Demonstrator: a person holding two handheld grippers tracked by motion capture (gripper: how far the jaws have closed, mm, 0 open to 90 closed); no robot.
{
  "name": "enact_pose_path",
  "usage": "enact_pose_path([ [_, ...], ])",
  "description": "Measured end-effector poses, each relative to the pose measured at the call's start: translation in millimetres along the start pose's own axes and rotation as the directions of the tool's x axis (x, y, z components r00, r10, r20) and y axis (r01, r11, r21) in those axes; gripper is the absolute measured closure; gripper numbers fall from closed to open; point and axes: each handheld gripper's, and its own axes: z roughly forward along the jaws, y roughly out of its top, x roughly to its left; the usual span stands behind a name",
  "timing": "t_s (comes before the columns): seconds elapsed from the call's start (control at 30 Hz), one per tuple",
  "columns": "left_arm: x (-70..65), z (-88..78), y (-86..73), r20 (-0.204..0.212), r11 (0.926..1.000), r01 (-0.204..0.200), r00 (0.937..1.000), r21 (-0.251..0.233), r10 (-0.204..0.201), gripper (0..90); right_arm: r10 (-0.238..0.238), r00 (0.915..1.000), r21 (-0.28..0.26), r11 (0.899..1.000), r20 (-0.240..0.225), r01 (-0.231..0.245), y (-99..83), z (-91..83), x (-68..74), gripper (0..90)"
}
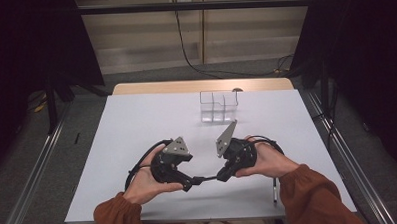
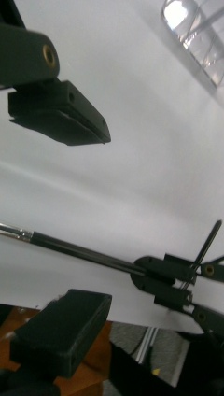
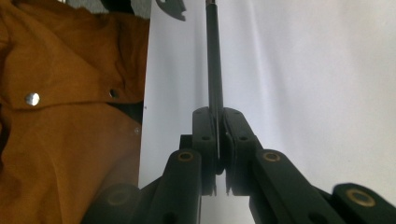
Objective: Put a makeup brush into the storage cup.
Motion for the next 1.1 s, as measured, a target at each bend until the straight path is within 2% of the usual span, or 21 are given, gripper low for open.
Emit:
enact_pose_path([
  [0.13,4.3,-3.4,-4.0,-0.026,0.9974,0.041,0.9987,-0.059,-0.043,12.7,0.010,0.9998,-0.036,0.999,0.015,-0.010,-3.6,-1.8,-1.3,84.3],
  [0.23,5.3,-8.5,-6.3,-0.045,0.9943,0.055,0.9972,-0.092,-0.059,9.3,0.026,0.9994,-0.052,0.998,0.020,-0.025,-8.4,-1.6,-4.0,84.2],
  [0.33,3.6,-14.5,-8.4,-0.040,0.9883,0.070,0.9963,-0.136,-0.076,6.5,0.055,0.9983,-0.072,0.996,0.019,-0.053,-14.0,-2.3,-6.9,84.2],
  [0.43,3.6,-17.3,-10.0,-0.059,0.9881,0.071,0.9951,-0.137,-0.080,4.9,0.073,0.9967,-0.089,0.994,0.033,-0.070,-20.5,-4.3,-7.4,84.2],
  [0.5,5.5,-19.9,-12.3,-0.071,0.9846,0.086,0.9927,-0.152,-0.098,4.7,0.080,0.9957,-0.100,0.992,0.046,-0.075,-22.8,-5.8,-6.4,84.2],
  [0.57,7.6,-22.6,-16.3,-0.074,0.9835,0.078,0.9931,-0.163,-0.091,4.2,0.094,0.9944,-0.125,0.988,0.049,-0.087,-26.9,-7.9,-5.5,84.2],
  [0.6,8.8,-24.7,-18.6,-0.066,0.9806,0.077,0.9937,-0.180,-0.090,4.2,0.101,0.9933,-0.133,0.987,0.057,-0.092,-29.0,-8.6,-5.2,84.2],
  [0.63,10.9,-26.9,-20.5,-0.075,0.9768,0.090,0.9915,-0.194,-0.106,4.6,0.109,0.9921,-0.138,0.985,0.063,-0.099,-31.2,-9.1,-4.9,84.2],
  [0.8,11.9,-32.3,-24.4,-0.099,0.9735,0.087,0.9890,-0.211,-0.110,3.8,0.167,0.9828,-0.205,0.968,0.079,-0.147,-44.6,-7.6,-5.7,84.2],
  [0.87,10.5,-34.2,-25.9,-0.113,0.9717,0.088,0.9869,-0.219,-0.115,3.3,0.187,0.9787,-0.228,0.960,0.084,-0.164,-50.1,-6.1,-6.2,84.2],
  [0.93,9.9,-36.6,-27.7,-0.146,0.9725,0.078,0.9829,-0.220,-0.112,3.3,0.194,0.9767,-0.235,0.958,0.092,-0.168,-51.6,-6.4,-5.4,84.2],
  [1.0,10.6,-38.3,-29.8,-0.148,0.9696,0.085,0.9815,-0.229,-0.121,3.3,0.203,0.9748,-0.247,0.953,0.093,-0.175,-53.6,-5.7,-3.7,84.2],
  [1.1,12.1,-40.4,-33.2,-0.176,0.9687,0.079,0.9768,-0.235,-0.123,3.3,0.221,0.9697,-0.268,0.945,0.104,-0.186,-58.8,-3.8,-2.3,84.3],
])
